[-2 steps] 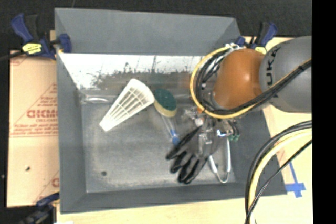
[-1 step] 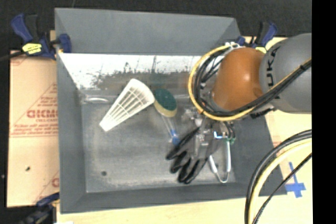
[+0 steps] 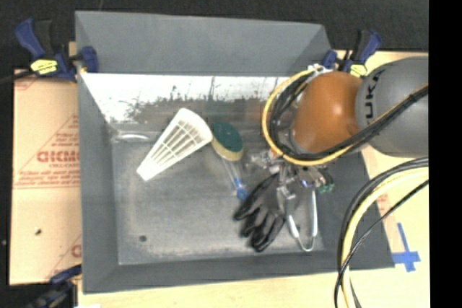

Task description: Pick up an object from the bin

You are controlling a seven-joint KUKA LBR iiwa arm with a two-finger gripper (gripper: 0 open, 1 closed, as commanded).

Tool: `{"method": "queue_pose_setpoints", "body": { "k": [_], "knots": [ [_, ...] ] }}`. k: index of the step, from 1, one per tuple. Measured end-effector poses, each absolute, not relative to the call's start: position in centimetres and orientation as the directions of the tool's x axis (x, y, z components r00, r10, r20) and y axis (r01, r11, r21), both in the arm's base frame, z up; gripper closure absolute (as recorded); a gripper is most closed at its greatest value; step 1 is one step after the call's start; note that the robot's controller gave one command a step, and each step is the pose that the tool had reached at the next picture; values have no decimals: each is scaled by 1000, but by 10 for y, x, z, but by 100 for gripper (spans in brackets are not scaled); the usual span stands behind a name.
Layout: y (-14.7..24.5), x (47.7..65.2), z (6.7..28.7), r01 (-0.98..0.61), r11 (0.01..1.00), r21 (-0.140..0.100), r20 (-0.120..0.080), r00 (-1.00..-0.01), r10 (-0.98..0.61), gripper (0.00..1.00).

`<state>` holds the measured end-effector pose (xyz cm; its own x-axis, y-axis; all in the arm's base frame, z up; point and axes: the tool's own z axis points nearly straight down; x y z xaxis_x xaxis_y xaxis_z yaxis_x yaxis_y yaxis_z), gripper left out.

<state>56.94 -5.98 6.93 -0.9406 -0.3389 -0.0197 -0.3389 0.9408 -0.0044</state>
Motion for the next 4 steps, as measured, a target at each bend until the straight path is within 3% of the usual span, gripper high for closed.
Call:
{"method": "queue_pose_setpoints", "body": {
  "k": [1, 2, 4],
  "knots": [
    [-38, 557, 84, -270, 963, -4, -23, -963, -270, 0],
    [-56, 563, 74, -324, 946, -6, -26, -946, -324, 0],
    [-56, 561, 78, -328, 945, -8, -29, -944, -328, 0]
  ]
}}
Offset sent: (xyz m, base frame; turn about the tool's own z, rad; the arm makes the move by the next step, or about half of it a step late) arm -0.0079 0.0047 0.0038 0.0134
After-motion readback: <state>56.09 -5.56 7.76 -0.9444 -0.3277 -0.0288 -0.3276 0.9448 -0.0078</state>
